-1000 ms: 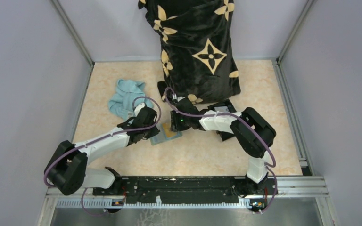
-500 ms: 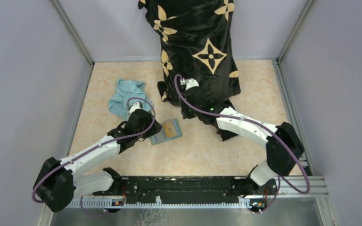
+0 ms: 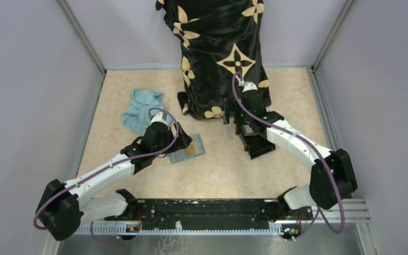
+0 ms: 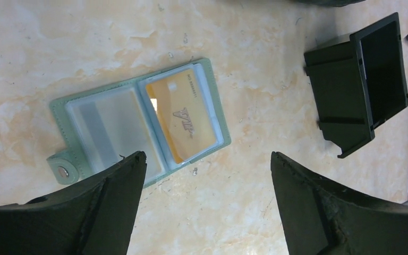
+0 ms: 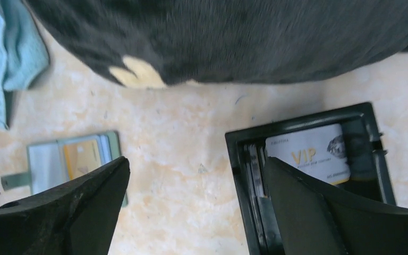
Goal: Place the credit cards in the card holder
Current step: Pick up the credit card from the storage box.
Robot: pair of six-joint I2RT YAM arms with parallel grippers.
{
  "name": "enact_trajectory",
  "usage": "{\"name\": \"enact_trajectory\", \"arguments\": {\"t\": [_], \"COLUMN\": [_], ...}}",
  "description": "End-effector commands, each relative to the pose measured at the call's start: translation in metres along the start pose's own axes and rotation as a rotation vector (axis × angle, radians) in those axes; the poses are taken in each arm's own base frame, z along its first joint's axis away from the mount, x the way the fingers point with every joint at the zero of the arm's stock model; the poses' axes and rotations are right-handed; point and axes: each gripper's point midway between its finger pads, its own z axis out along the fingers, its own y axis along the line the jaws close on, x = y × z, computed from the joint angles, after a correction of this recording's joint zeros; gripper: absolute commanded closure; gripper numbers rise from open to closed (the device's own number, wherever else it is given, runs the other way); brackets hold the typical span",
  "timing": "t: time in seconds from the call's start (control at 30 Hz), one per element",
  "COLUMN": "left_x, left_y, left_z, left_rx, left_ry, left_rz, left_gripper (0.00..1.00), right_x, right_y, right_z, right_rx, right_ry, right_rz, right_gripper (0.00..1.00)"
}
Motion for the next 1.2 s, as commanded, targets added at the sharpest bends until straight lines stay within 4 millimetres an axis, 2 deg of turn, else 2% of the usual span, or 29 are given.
{"name": "enact_trajectory", "arguments": {"t": [0.0, 0.1, 0.23, 0.3, 0.4, 0.57, 0.7, 0.93, 1.17], "left_x": [-0.015, -0.017, -0.022, -0.025, -0.028, -0.031, -0.030, -0.037, -0.032], "left_y": [-0.025, -0.030, -0.035, -0.040, -0.043, -0.045, -0.048, -0.047, -0.045], "left_z": [-0.001, 0.003, 0.006, 0.006, 0.008, 0.011, 0.016, 0.018, 0.021], "left_rx": [0.093, 0.106, 0.122, 0.148, 0.150, 0.140, 0.133, 0.117, 0.118], "left_ry": [-0.048, -0.047, -0.070, -0.085, -0.095, -0.095, -0.072, -0.100, -0.088], "left_rz": [0.029, 0.032, 0.038, 0.034, 0.022, 0.025, 0.025, 0.051, 0.054], "left_gripper": [0.07, 0.06, 0.05, 0.02, 0.01, 0.01, 0.01, 0.01, 0.02], "right_x": [-0.005, 0.000, 0.002, 0.001, 0.002, 0.010, 0.025, 0.039, 0.051], "right_y": [0.004, -0.016, -0.032, -0.039, -0.051, -0.060, -0.066, -0.076, -0.077], "right_z": [-0.011, -0.008, -0.011, -0.014, -0.017, -0.016, -0.007, 0.005, 0.024], "right_rx": [-0.063, 0.019, 0.080, 0.108, 0.159, 0.186, 0.195, 0.176, 0.129], "right_ry": [-0.046, -0.029, -0.044, -0.067, -0.060, -0.013, 0.053, 0.095, 0.136], "right_rz": [-0.035, -0.046, -0.055, -0.057, -0.046, -0.050, -0.024, 0.042, 0.078], "right_gripper": [0.01, 0.05, 0.23, 0.25, 0.33, 0.35, 0.35, 0.34, 0.33]}}
